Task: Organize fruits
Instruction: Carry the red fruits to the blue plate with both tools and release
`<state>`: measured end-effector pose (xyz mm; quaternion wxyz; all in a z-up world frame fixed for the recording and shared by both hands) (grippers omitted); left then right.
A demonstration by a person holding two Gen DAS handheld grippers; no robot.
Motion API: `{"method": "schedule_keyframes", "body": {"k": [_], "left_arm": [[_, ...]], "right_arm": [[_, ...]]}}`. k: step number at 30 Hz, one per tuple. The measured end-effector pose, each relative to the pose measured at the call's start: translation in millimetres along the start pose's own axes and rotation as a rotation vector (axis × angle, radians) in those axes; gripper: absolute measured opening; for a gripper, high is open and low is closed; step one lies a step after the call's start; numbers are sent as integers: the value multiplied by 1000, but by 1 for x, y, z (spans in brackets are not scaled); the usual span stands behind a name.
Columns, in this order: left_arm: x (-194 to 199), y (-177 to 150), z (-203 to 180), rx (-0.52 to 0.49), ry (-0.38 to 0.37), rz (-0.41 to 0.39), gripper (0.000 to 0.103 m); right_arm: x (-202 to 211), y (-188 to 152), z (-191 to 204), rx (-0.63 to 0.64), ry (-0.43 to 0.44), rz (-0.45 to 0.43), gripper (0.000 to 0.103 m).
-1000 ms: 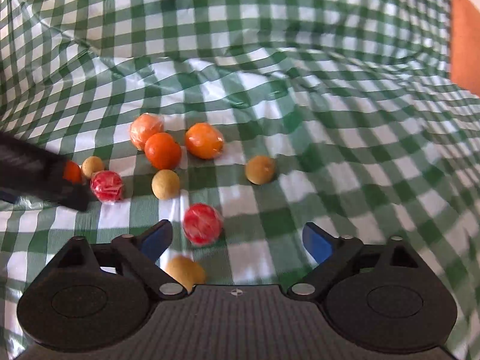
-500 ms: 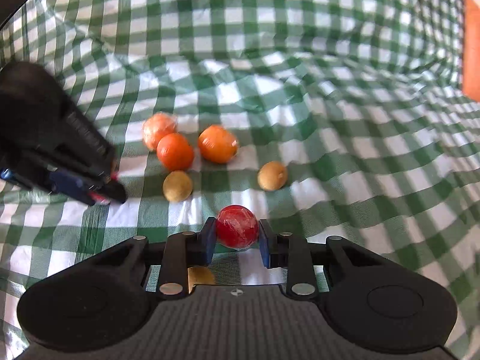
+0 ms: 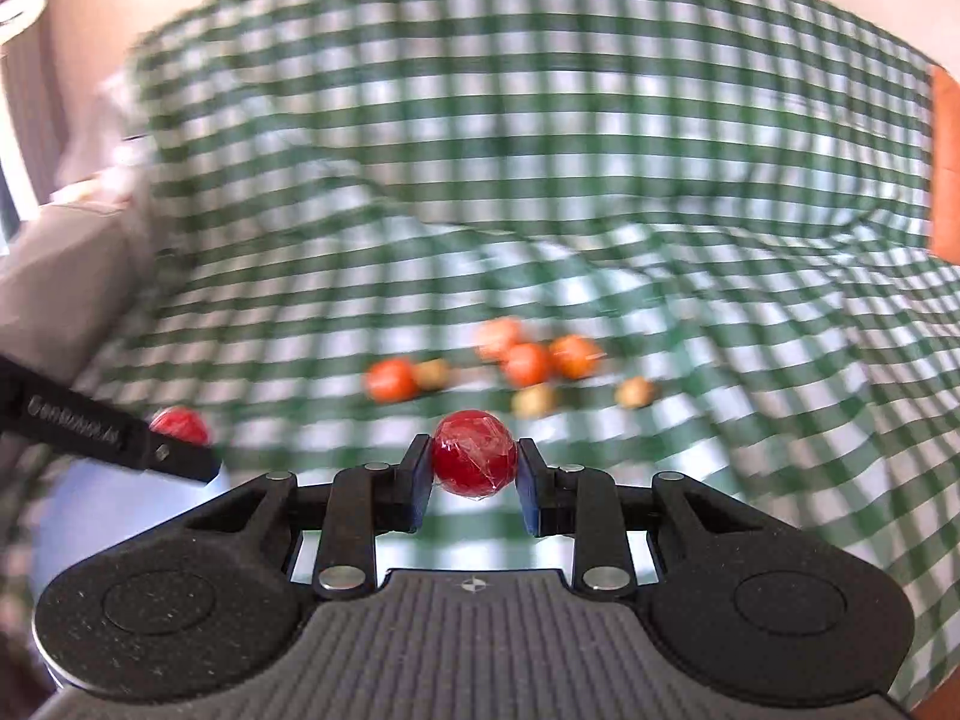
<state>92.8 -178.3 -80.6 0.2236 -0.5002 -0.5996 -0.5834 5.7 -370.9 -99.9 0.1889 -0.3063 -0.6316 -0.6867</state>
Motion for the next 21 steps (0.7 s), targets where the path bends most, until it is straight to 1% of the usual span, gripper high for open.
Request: {"method": "schedule_keyframes", "body": {"k": [5, 10, 13, 16, 21], "left_arm": [[56, -35, 50, 41, 55, -52, 32], [98, -65, 96, 99, 77, -90, 32], [117, -77, 115, 125, 79, -118, 32], [130, -84, 127, 146, 67, -140, 32], [143, -90, 134, 165, 47, -171, 32]], "right_arm": [[39, -10, 68, 51, 132, 32, 30], [69, -19, 134, 141, 201, 38, 30], [87, -23, 167, 184, 220, 30, 30], [100, -27, 188, 222, 227, 15, 30], [117, -29, 201, 253, 222, 1, 30]]}}
Point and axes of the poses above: each gripper's, at about its wrist camera, not at the fingertips, and x roughly against the way its jaws point, z to its left, y to its top, the point moved 5 cm from there along -x, roughly the way its jaws point, and after that the axes turned 7 degrees about x, right-handed, at the moved point
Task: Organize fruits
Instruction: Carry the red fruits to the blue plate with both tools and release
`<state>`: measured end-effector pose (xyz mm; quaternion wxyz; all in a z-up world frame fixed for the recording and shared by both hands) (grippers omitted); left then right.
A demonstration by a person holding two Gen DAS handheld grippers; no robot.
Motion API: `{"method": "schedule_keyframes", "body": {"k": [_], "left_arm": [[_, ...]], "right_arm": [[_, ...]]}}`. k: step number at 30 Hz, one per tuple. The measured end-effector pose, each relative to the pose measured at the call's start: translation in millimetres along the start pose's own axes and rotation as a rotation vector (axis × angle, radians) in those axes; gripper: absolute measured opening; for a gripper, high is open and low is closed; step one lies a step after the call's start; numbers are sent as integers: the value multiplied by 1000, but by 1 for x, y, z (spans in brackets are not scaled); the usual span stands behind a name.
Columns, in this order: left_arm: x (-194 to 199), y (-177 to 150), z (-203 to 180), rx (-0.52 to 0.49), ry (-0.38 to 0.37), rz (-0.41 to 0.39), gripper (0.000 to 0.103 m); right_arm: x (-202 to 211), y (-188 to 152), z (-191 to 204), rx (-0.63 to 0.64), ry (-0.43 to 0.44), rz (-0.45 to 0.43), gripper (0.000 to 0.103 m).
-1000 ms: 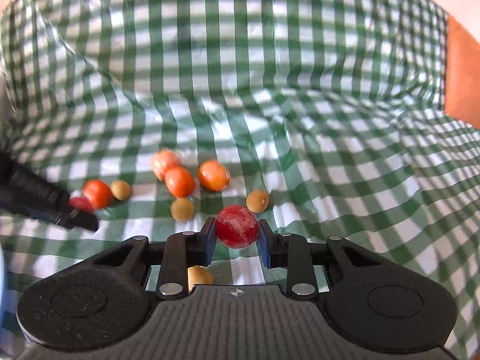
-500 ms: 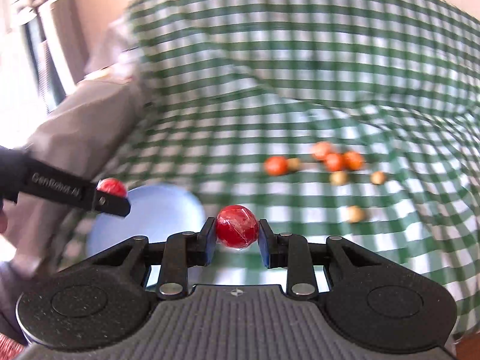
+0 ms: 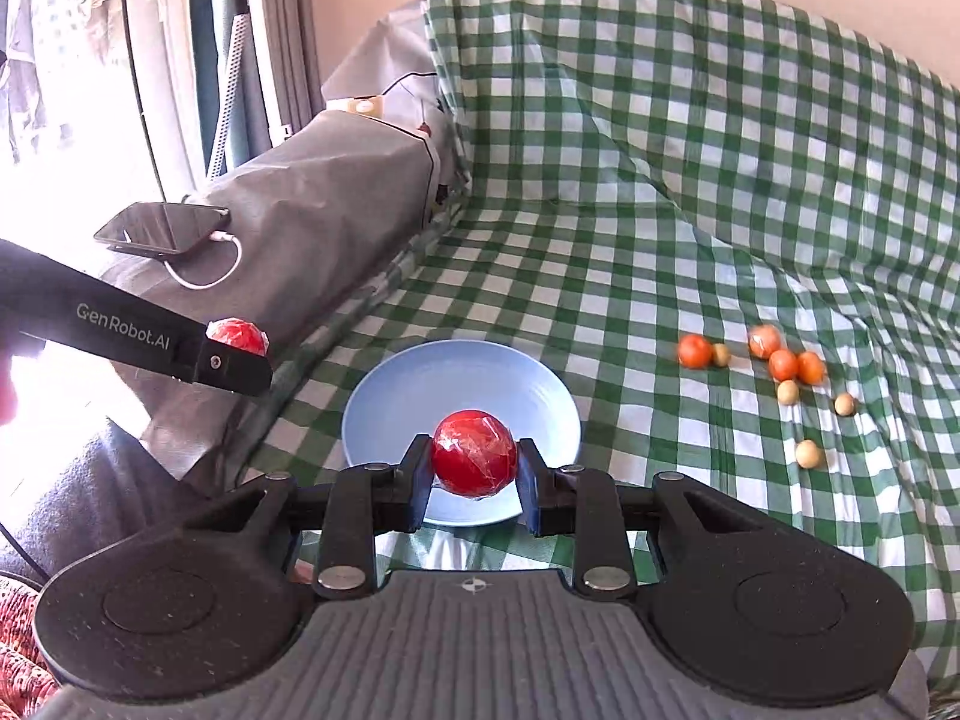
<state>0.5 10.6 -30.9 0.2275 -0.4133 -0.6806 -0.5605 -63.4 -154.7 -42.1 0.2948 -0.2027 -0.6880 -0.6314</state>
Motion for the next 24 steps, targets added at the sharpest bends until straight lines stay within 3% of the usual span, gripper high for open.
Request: {"method": "schedule_keyframes", "body": {"k": [24], "left_arm": [[-6, 11, 4, 28, -10, 8, 32]], "right_arm": [[-7, 4, -7, 13, -15, 6, 30]]}}
Point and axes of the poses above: each gripper's, at about its wrist camera, not at the fingertips, and x roughly against the way its jaws point, z to its left, y to its top, the point moved 5 cm from there along -x, roughly the way its jaws point, and after that the axes turned 7 degrees about x, right-handed, at the moved point
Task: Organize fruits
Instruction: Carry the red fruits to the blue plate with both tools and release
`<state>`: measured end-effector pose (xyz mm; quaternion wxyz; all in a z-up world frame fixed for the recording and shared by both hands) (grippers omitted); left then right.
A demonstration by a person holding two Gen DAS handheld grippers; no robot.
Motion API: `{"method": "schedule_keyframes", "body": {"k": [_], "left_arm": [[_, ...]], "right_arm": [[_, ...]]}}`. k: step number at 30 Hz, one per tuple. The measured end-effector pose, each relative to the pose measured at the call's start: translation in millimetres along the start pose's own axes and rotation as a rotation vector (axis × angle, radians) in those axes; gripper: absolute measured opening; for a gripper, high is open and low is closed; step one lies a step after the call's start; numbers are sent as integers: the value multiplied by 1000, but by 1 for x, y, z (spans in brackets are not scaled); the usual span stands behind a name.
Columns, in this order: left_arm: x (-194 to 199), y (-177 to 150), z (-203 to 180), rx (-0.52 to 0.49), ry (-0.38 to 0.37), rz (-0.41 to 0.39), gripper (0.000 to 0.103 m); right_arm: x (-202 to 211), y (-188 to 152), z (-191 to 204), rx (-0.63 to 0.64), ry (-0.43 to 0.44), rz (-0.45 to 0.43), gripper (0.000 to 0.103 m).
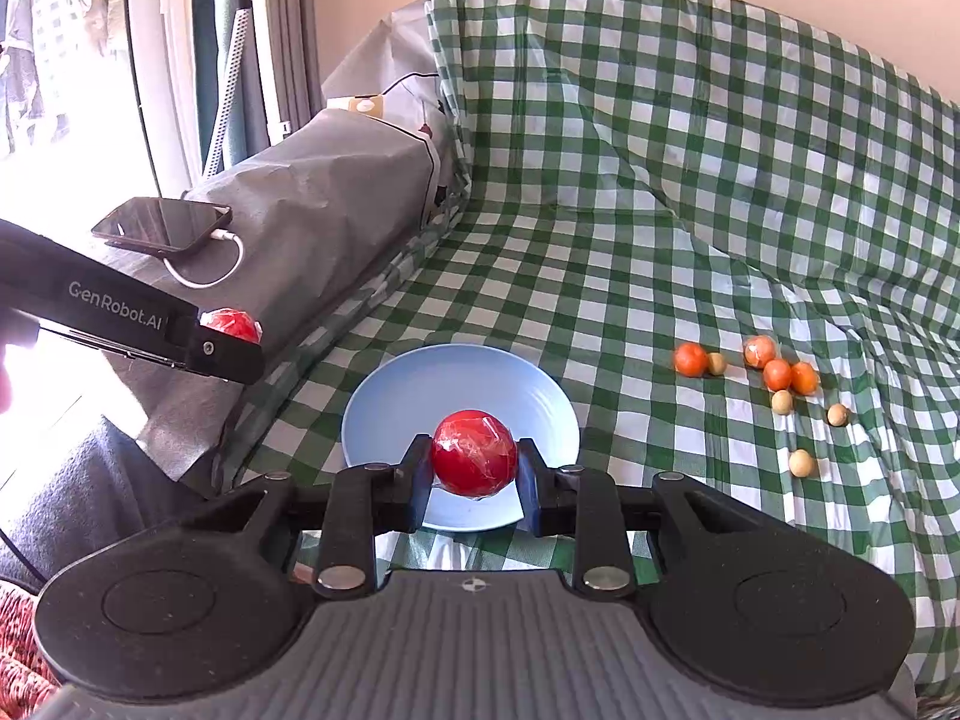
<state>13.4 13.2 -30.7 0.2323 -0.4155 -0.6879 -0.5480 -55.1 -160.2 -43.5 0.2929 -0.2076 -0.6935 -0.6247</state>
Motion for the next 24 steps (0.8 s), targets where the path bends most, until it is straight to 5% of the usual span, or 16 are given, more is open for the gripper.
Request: {"method": "schedule_keyframes", "body": {"k": [12, 24], "left_arm": [[-49, 28, -11, -21, 11, 37, 32], [-143, 34, -12, -95, 72, 146, 32]], "right_arm": [[-48, 11, -4, -13, 15, 34, 30], [-126, 6, -6, 2, 15, 141, 31]]}}
Point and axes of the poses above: each gripper's, at about its wrist camera, not at the fingertips, and x roughly against the way its jaws point, z to its left, y to its top, the point moved 5 cm from there along -x, roughly the way its jaws point, and after that the axes turned 7 degrees about x, right-handed, at the moved point
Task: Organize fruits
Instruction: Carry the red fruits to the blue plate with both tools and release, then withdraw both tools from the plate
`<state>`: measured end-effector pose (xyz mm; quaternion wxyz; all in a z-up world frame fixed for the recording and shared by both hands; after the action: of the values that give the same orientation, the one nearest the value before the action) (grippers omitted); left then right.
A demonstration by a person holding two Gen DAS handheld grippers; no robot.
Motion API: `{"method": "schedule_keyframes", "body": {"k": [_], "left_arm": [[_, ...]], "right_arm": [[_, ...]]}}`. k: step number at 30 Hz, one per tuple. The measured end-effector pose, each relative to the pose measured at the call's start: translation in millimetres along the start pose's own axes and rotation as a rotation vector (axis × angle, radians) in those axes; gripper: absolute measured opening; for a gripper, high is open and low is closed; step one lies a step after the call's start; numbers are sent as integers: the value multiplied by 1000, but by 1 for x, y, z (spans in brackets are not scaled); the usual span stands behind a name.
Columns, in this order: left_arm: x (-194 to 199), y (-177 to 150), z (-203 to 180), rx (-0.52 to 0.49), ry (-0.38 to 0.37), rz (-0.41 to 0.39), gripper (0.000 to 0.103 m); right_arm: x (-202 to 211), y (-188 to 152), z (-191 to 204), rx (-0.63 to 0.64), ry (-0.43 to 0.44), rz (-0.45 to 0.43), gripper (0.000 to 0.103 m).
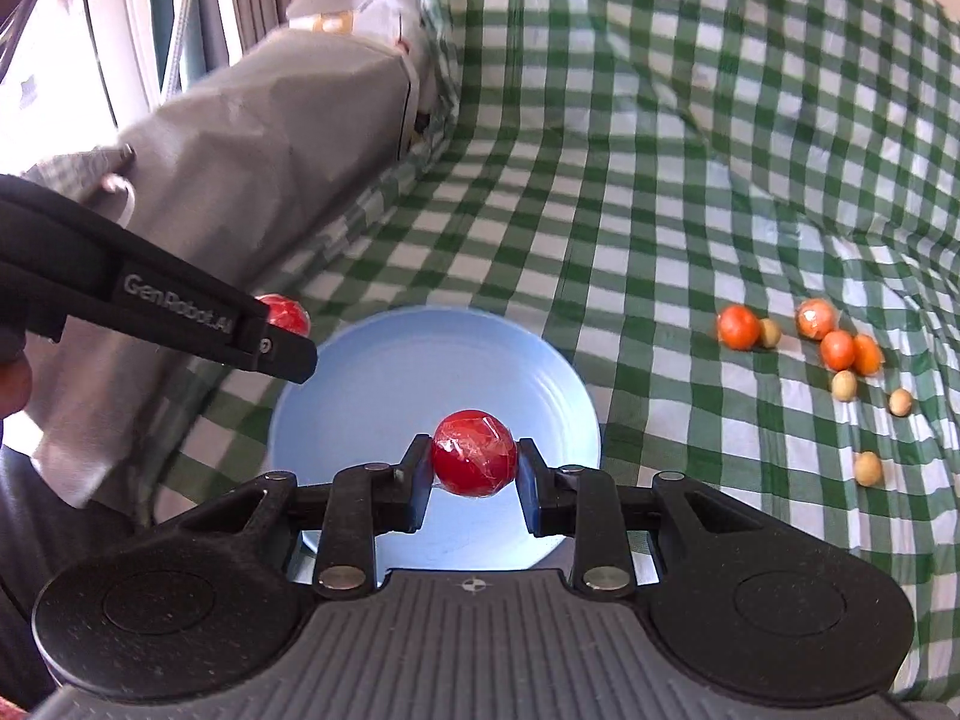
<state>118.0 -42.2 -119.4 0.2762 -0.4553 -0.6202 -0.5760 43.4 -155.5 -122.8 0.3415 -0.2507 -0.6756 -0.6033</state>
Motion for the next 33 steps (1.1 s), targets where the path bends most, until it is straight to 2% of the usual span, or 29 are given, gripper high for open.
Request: {"method": "schedule_keyframes", "body": {"k": [6, 8, 10, 11, 12, 14, 15, 18, 23, 27, 33], "left_arm": [[-42, -4, 3, -19, 45, 63, 33], [-47, -3, 4, -17, 48, 60, 53], [-39, 0, 3, -10, 43, 26, 96], [-32, 2, 3, -6, 48, -2, 102], [-22, 3, 2, -5, 43, -32, 103], [-5, 1, 0, -17, 23, -40, 103], [2, -2, 0, -17, 27, -33, 103], [27, -18, 7, -9, 49, -44, 103], [65, -50, 20, 17, 108, -69, 103], [86, -63, 23, 64, 96, -84, 103], [114, -67, 11, 37, 100, -167, 103]], "right_arm": [[-36, -12, -1, 19, -12, 81, 31], [-44, -12, -2, 23, -18, 88, 31], [-47, -8, -4, 16, -21, 79, 35], [-46, -5, -5, 13, -25, 76, 51], [-43, -2, -7, 11, -32, 71, 69], [-31, 2, -9, 15, -51, 46, 84], [-23, 2, -9, 21, -55, 36, 88], [5, -7, -11, 10, -47, 37, 94], [55, -34, -10, -50, -45, 10, 99], [82, -40, -6, -63, -80, -48, 100], [110, -41, -2, -56, -89, -119, 102]]}}
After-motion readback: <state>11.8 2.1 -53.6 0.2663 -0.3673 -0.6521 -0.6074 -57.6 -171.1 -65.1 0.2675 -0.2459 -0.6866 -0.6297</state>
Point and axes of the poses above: each gripper's, at about its wrist camera, not at the fingertips, and x roughly against the way its jaws point, z to its left, y to its top, the point moved 5 cm from there along -x, roughly the way its jaws point, and after that the axes turned 7 degrees about x, right-handed, at the moved point
